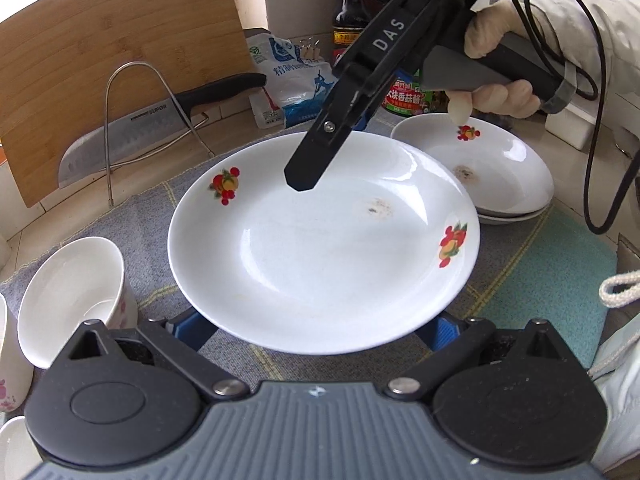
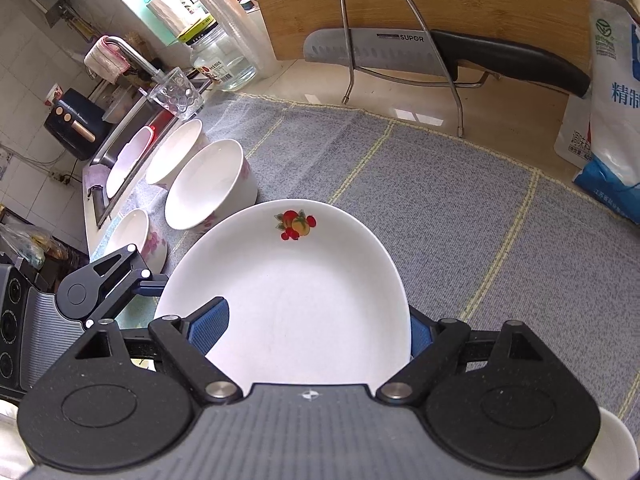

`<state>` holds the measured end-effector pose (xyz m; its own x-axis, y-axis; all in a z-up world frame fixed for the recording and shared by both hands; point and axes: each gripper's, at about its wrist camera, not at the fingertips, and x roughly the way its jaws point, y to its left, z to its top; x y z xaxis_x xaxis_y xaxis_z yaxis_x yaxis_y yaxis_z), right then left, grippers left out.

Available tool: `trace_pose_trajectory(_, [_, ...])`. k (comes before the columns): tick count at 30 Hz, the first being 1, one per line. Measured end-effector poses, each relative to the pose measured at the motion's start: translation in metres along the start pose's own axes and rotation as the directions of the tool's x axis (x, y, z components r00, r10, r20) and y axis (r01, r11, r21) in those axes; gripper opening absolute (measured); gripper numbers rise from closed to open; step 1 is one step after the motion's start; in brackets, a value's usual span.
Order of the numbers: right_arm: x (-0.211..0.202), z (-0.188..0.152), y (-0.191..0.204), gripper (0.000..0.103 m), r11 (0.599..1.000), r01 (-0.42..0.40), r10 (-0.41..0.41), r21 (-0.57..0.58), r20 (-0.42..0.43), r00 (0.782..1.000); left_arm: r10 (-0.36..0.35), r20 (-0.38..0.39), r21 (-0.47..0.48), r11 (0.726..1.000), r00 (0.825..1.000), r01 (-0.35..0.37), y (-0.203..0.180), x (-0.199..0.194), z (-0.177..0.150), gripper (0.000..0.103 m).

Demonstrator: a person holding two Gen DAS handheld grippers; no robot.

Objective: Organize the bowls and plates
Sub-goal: 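Carry the held plate with the right tool to the plate stack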

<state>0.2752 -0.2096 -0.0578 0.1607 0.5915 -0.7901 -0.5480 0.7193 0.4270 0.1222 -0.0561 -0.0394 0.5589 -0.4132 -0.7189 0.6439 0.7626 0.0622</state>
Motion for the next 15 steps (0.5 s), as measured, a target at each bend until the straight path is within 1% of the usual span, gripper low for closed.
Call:
trace_pose_trajectory(8, [-0.027, -0.023, 0.008, 0.092, 0.999, 0.029, -0.03, 0.023, 0.056, 0.998, -0.041, 0.008, 0.056, 0.998, 0.999, 0.04, -0.014, -0.011, 0.008, 0.101])
trace_pose_trajectory(15, [-0.052, -0.048, 0.005, 0.092, 0.996, 0.065, -0.072, 0.064, 0.105, 0.992, -0.087, 0.018, 0.108, 0.991, 0.996, 0.084, -0.032, -0.009, 0.018, 0.101])
